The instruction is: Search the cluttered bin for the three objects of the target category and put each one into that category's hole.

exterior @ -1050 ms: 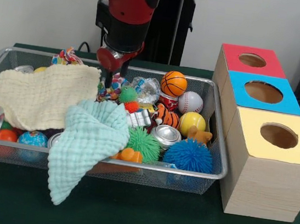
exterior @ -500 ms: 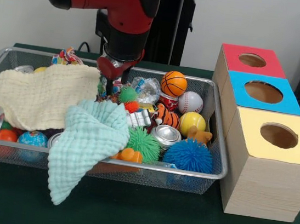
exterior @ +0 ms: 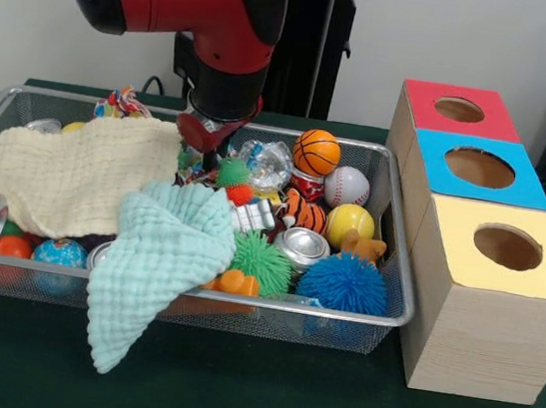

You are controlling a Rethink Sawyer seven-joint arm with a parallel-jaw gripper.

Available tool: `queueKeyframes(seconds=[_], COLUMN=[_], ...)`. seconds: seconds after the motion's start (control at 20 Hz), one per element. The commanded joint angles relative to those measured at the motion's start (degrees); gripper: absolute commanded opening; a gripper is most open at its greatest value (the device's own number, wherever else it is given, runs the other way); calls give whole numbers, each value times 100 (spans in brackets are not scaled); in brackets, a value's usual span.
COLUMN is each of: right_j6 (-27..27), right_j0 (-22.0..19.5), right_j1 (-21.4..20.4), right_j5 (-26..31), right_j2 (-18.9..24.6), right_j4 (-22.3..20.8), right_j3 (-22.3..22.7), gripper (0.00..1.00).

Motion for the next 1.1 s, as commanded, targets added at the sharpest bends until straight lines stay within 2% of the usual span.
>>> queueKeyframes(seconds=[0.05, 0.25, 0.5, 0.6, 0.85, 1.1], right_j6=[-929, -832, -779, -786, -847, -810], right_j0=[-11, 93, 181, 206, 199, 172], right_j1=[170, -111, -324, -477, -1309, -1600], right_j5=[383, 675, 828, 918, 1486, 1710], right_j2=[-77, -277, -294, -210, 127, 344], right_j4=[-302, -342, -228, -63, 659, 1098], right_j3=[-514, -500, -449, -365, -12, 2], gripper=[0, 0, 0, 0, 0, 0])
